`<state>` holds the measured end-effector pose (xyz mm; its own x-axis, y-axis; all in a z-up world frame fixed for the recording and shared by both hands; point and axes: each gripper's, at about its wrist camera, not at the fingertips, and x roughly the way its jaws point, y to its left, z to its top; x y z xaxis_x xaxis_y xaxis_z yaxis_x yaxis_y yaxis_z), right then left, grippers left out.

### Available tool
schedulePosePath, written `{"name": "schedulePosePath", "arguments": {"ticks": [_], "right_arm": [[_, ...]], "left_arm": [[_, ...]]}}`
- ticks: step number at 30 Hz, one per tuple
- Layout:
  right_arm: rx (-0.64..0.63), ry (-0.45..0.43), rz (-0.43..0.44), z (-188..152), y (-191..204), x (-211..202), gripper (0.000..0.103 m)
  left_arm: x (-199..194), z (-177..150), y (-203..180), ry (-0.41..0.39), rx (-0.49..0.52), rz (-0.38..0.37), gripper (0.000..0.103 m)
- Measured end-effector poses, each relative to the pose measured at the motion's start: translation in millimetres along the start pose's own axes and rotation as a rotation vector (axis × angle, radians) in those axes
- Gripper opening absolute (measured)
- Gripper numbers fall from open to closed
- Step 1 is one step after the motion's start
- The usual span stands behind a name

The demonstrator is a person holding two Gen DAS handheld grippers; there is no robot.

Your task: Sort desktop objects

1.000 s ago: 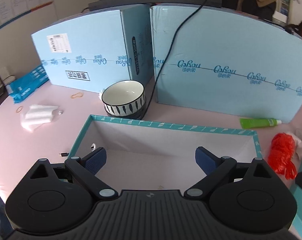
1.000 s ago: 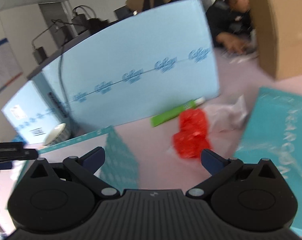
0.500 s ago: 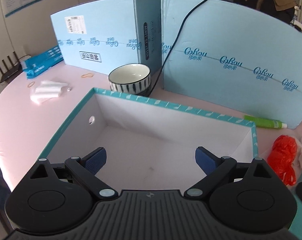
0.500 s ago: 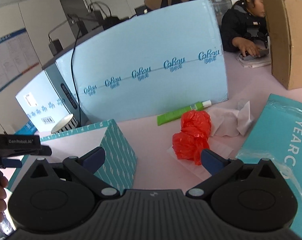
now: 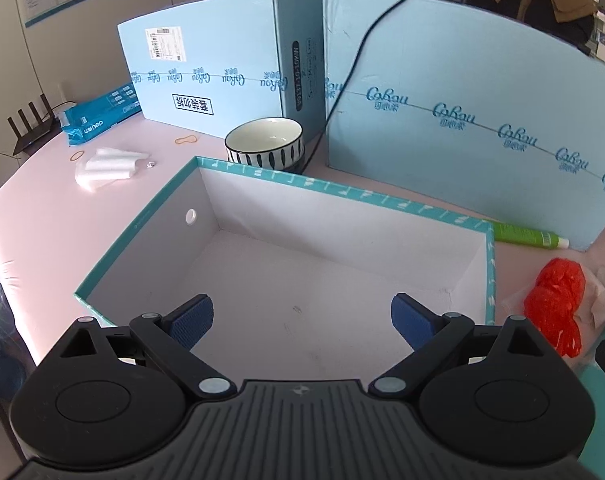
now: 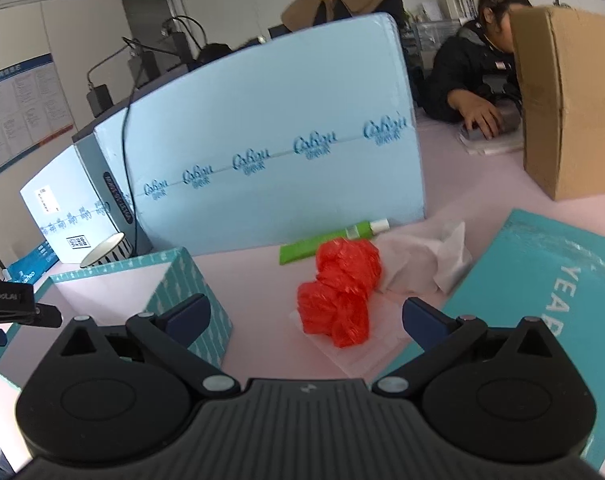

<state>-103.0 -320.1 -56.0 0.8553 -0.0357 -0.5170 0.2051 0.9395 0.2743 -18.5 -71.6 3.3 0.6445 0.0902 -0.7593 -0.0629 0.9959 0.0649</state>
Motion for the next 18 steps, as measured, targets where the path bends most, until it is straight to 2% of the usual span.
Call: {"name": "schedulePosePath", "arguments": {"ticks": [3,11,13,17,18], "right_arm": [[0.004,-0.009,-0.013,-2,-6,-3,0.103],[0.034,-0.04,-0.123,-1,-12,-6,0.103],[0.106,-0.014,-0.092,3,-17,-6,0.103],[0.378,0.008,0.123,11,-41,-5,0.103],[0.423,0.01,0.148,13,-45,-5,0.103]], "left_arm": [[3,0,-5,0.008,0.002,-0.023,0.095],[5,-3,-8,0.039,0.005,-0.066,0.095],[5,-3,-6,0.044,-0.004,-0.072,0.095],[2,-4,-1,0.043,-0.025,-0.07,0.095],[1,-4,0,0.041,-0.03,-0.074,0.095]]}}
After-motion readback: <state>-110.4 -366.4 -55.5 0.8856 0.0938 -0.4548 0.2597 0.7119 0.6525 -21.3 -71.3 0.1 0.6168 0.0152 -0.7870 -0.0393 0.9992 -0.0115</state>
